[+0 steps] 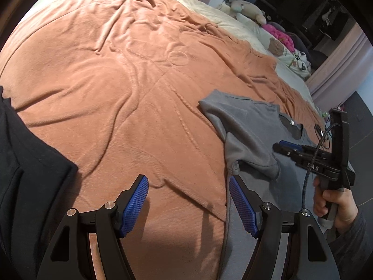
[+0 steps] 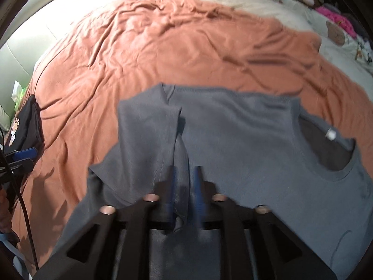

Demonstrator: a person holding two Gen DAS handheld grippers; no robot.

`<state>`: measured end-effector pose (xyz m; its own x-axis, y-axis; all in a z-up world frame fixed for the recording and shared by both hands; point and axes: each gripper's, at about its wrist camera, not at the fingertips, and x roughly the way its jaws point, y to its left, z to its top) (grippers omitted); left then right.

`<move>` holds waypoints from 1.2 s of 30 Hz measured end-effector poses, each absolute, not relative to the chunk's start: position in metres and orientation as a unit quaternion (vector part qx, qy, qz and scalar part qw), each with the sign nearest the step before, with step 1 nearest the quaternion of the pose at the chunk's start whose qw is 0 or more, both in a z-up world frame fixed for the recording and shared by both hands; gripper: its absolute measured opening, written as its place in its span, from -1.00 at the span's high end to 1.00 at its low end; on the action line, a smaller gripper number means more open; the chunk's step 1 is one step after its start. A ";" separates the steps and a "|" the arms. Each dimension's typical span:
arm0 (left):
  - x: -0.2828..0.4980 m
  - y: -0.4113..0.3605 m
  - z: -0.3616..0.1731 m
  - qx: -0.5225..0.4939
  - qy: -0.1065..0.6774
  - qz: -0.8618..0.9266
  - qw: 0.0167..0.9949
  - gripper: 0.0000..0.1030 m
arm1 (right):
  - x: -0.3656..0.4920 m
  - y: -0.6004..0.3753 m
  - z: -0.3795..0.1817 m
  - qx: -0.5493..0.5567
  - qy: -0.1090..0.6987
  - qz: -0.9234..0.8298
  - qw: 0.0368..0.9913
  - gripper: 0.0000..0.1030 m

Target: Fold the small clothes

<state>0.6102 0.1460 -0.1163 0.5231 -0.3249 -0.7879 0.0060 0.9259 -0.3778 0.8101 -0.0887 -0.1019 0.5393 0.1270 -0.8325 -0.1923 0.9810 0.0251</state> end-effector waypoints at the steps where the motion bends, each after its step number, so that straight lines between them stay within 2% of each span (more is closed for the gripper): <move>1: 0.611 0.144 -0.116 -0.165 0.478 -0.097 0.857 -0.43 | 0.812 -0.093 -0.104 -0.024 0.473 0.095 0.876 0.04; 2: 0.613 0.143 -0.115 -0.163 0.477 -0.097 0.858 -0.43 | 0.812 -0.098 -0.106 -0.007 0.471 0.103 0.876 -0.08; 6: 0.619 0.139 -0.116 -0.161 0.477 -0.095 0.859 -0.42 | 0.809 -0.125 -0.103 0.082 0.463 0.153 0.869 -0.08; 14: 0.618 0.136 -0.121 -0.162 0.480 -0.094 0.857 -0.42 | 0.803 -0.148 -0.117 0.177 0.503 0.189 0.825 -0.08; 21: 0.613 0.134 -0.119 -0.161 0.482 -0.093 0.856 -0.43 | 0.813 -0.150 -0.134 0.204 0.531 0.198 0.798 -0.08; 27: 0.611 0.137 -0.120 -0.163 0.482 -0.089 0.856 -0.42 | 0.827 -0.159 -0.138 0.269 0.515 0.222 0.783 -0.07; 28: 0.611 0.138 -0.120 -0.165 0.482 -0.088 0.856 -0.42 | 0.826 -0.158 -0.139 0.274 0.510 0.223 0.784 -0.04; 31: 0.610 0.139 -0.119 -0.167 0.481 -0.088 0.856 -0.42 | 0.829 -0.157 -0.139 0.292 0.500 0.226 0.783 0.39; 33: 0.609 0.138 -0.117 -0.166 0.480 -0.089 0.857 -0.42 | 0.826 -0.151 -0.138 0.290 0.500 0.233 0.782 0.90; 36: 0.609 0.136 -0.113 -0.166 0.475 -0.092 0.859 -0.42 | 0.816 -0.141 -0.127 0.249 0.489 0.239 0.801 0.97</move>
